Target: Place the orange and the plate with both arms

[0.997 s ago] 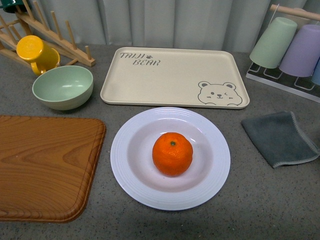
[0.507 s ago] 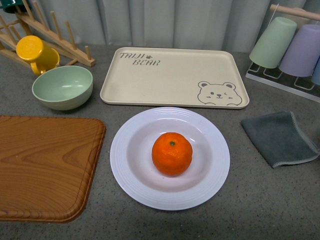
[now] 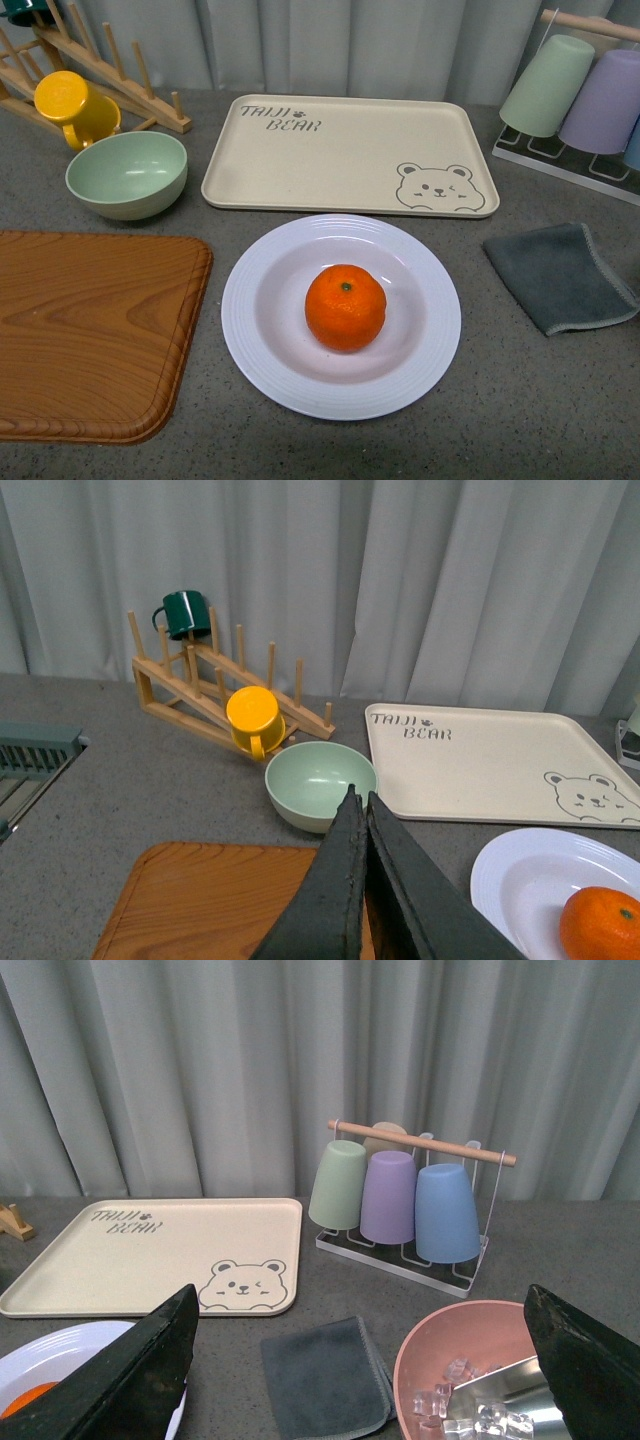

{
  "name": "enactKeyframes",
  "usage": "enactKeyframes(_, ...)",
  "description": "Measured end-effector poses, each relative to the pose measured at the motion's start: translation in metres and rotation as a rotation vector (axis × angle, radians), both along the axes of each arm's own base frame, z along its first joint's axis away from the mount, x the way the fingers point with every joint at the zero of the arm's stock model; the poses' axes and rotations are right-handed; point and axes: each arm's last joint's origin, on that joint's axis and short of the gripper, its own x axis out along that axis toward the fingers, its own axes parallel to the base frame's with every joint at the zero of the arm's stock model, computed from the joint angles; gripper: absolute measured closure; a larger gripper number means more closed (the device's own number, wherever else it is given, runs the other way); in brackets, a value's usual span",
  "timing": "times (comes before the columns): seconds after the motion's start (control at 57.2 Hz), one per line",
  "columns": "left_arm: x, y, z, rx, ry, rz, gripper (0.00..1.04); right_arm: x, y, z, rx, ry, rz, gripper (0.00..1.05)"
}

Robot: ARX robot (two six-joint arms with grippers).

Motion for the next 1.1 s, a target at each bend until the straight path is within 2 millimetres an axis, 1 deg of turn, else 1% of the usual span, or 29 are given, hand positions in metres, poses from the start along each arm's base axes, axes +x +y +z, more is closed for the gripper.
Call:
enactKeyframes(0.157, 0.000, 0.000, 0.000, 0.000, 0.000, 0.000, 1.01, 0.000, 0.000, 0.000, 0.000, 0.000, 0.000, 0.09)
enactKeyframes(0.175, 0.000, 0.000, 0.000, 0.000, 0.000, 0.000, 0.99, 0.000, 0.000, 0.000, 0.000, 0.000, 0.000, 0.09)
enactKeyframes(0.192, 0.000, 0.000, 0.000, 0.000, 0.000, 0.000, 0.94, 0.000, 0.000, 0.000, 0.000, 0.000, 0.000, 0.09)
enactKeyframes(0.21, 0.000, 0.000, 0.000, 0.000, 0.000, 0.000, 0.92, 0.000, 0.000, 0.000, 0.000, 0.000, 0.000, 0.09)
enactKeyframes(0.245, 0.000, 0.000, 0.000, 0.000, 0.000, 0.000, 0.85, 0.000, 0.000, 0.000, -0.004, 0.005, -0.010, 0.09)
enactKeyframes(0.297, 0.000, 0.000, 0.000, 0.000, 0.000, 0.001, 0.71, 0.003, 0.001, -0.002, -0.052, 0.114, -0.163, 0.09)
enactKeyframes(0.332, 0.000, 0.000, 0.000, 0.000, 0.000, 0.002, 0.64, 0.008, 0.001, -0.003, -0.063, 0.153, -0.188, 0.09)
enactKeyframes(0.35, 0.000, 0.000, 0.000, 0.000, 0.000, 0.002, 0.62, 0.010, 0.001, -0.004, -0.065, 0.171, -0.187, 0.09)
enactKeyframes(0.49, 0.000, 0.000, 0.000, 0.000, 0.000, 0.002, 0.35, 0.033, 0.001, -0.006, -0.014, 0.260, -0.048, 0.09)
enactKeyframes(0.525, 0.000, 0.000, 0.000, 0.000, 0.000, 0.002, 0.30, 0.039, 0.001, -0.006, 0.007, 0.278, -0.009, 0.09)
enactKeyframes(0.595, 0.000, 0.000, 0.000, 0.000, 0.000, 0.002, 0.17, 0.055, -0.001, -0.008, 0.065, 0.328, 0.072, 0.09)
enactKeyframes(0.63, 0.000, 0.000, 0.000, 0.000, 0.000, 0.002, 0.10, 0.065, -0.002, -0.010, 0.111, 0.367, 0.134, 0.09)
enactKeyframes(0.665, 0.000, 0.000, 0.000, 0.000, 0.000, 0.002, 0.05, 0.075, -0.005, -0.014, 0.170, 0.416, 0.183, 0.09)
enactKeyframes(0.682, 0.000, 0.000, 0.000, 0.001, 0.000, 0.002, 0.05, 0.077, -0.005, -0.015, 0.186, 0.431, 0.194, 0.09)
enactKeyframes(0.735, 0.000, 0.000, 0.000, 0.001, 0.000, 0.002, 0.07, 0.088, -0.007, -0.022, 0.260, 0.508, 0.255, 0.09)
enactKeyframes(0.822, 0.000, 0.000, 0.000, 0.002, 0.000, 0.002, 0.06, 0.104, -0.010, -0.036, 0.387, 0.635, 0.361, 0.09)
enactKeyframes(0.892, 0.000, 0.000, 0.000, 0.002, 0.000, 0.002, 0.06, 0.116, -0.012, -0.045, 0.469, 0.705, 0.429, 0.09)
enactKeyframes(0.979, 0.000, 0.000, 0.000, 0.002, 0.000, 0.002, 0.06, 0.130, -0.014, -0.057, 0.542, 0.768, 0.455, 0.09)
enactKeyframes(1.102, 0.000, 0.000, 0.000, 0.002, 0.000, 0.002, 0.06, 0.148, -0.011, -0.080, 0.623, 0.869, 0.480, 0.09)
